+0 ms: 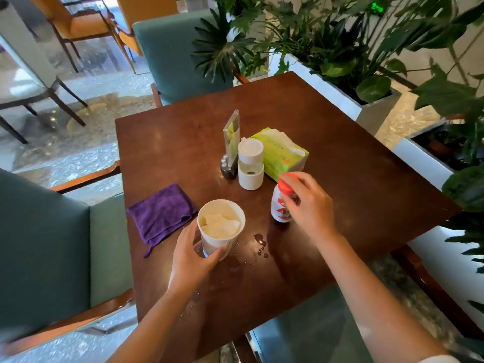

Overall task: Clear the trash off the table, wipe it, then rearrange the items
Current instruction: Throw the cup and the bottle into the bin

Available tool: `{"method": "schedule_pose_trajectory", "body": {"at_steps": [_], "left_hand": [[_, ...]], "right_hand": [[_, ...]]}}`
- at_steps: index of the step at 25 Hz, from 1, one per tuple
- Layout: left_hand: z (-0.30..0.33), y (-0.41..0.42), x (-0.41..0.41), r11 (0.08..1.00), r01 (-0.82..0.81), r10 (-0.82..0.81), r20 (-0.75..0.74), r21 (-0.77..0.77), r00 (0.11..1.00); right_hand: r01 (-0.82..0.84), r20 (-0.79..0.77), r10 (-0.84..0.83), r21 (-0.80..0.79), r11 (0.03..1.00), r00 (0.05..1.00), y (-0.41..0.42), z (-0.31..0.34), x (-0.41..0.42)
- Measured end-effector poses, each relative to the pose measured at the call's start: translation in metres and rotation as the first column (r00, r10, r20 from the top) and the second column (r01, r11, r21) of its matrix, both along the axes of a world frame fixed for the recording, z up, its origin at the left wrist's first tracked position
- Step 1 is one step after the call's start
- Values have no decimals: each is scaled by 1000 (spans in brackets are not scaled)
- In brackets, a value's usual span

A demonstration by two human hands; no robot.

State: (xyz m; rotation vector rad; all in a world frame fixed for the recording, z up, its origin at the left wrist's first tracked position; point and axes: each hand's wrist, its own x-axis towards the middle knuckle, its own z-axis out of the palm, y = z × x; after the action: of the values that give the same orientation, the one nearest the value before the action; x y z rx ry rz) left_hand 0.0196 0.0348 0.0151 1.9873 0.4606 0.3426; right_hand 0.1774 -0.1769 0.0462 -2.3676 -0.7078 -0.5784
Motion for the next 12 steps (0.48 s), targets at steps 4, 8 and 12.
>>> {"method": "schedule_pose_trajectory", "body": {"at_steps": [4,8,12], "left_hand": [[9,26,-33,991,-131,133,37,-41,990],[20,60,-84,966,-254,258,111,-49,960],[19,99,-148,937,-346,350,157,-55,923]], "right_hand": [[-177,60,172,89,980,983,56,14,-42],[-299,1,305,196,934,953,112,30,-90],[-384,-34,402,233,894,915,160,46,-153]]}}
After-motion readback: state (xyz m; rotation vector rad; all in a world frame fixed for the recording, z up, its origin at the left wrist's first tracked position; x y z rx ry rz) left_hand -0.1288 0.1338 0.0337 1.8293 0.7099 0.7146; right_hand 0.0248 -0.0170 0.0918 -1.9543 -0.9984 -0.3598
